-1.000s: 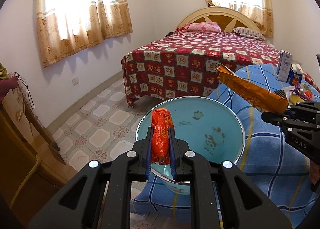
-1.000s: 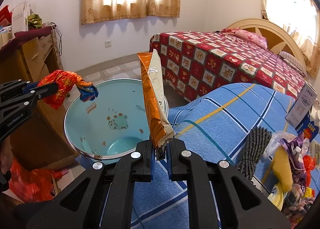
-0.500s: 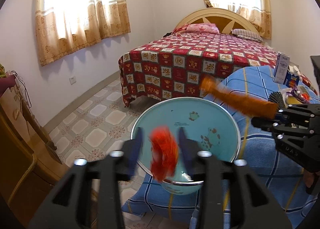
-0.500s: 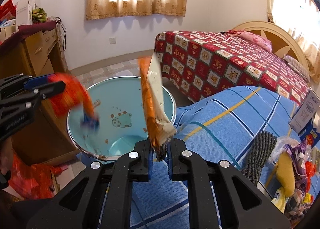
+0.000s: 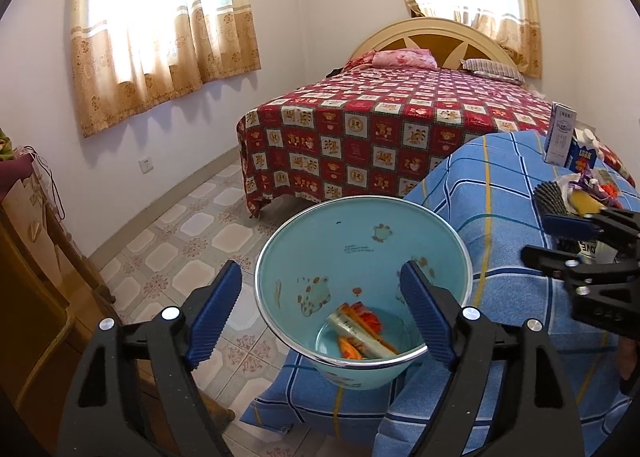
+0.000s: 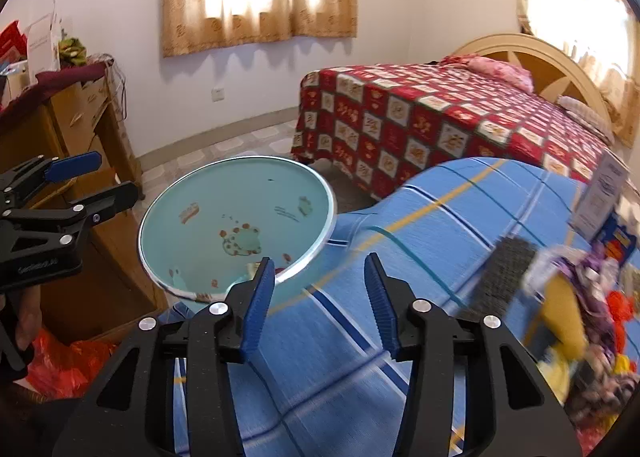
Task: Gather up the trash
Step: 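Drop the orange wrapper and snack bag into the blue bin with both grippers, then grasp the black rope bundle with the left gripper while the right grasps the red rope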
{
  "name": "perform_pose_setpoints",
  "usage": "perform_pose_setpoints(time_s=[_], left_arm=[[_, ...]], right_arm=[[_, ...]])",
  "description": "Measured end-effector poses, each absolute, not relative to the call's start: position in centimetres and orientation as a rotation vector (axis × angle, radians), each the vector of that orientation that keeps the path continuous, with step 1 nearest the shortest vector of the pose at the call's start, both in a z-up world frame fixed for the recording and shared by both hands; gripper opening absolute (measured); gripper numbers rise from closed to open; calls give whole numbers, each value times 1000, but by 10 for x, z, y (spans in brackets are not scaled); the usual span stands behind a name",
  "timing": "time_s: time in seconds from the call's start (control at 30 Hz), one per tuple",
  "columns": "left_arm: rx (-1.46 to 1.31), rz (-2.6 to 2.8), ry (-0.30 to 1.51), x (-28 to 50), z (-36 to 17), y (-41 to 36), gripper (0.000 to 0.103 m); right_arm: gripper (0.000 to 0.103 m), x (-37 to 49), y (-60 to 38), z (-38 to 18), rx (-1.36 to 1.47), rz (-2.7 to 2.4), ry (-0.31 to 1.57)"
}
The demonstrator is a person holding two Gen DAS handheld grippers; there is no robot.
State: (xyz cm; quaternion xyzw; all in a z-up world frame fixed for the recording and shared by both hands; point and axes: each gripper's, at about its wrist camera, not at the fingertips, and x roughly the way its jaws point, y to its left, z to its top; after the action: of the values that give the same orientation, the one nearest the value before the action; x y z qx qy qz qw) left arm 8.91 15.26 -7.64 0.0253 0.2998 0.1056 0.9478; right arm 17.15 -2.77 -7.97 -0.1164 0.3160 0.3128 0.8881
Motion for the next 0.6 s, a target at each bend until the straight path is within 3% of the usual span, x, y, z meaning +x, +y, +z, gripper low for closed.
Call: perform_pose_setpoints(time_s=[0.13,0.6], left_arm=[[65,188,627,93,-81,137,84],[142,-32,647,130,-96,15,85]], right_arm=[[54,160,-70,-70,-203,581,640],[60,128,-254,-69,-77,149,602]])
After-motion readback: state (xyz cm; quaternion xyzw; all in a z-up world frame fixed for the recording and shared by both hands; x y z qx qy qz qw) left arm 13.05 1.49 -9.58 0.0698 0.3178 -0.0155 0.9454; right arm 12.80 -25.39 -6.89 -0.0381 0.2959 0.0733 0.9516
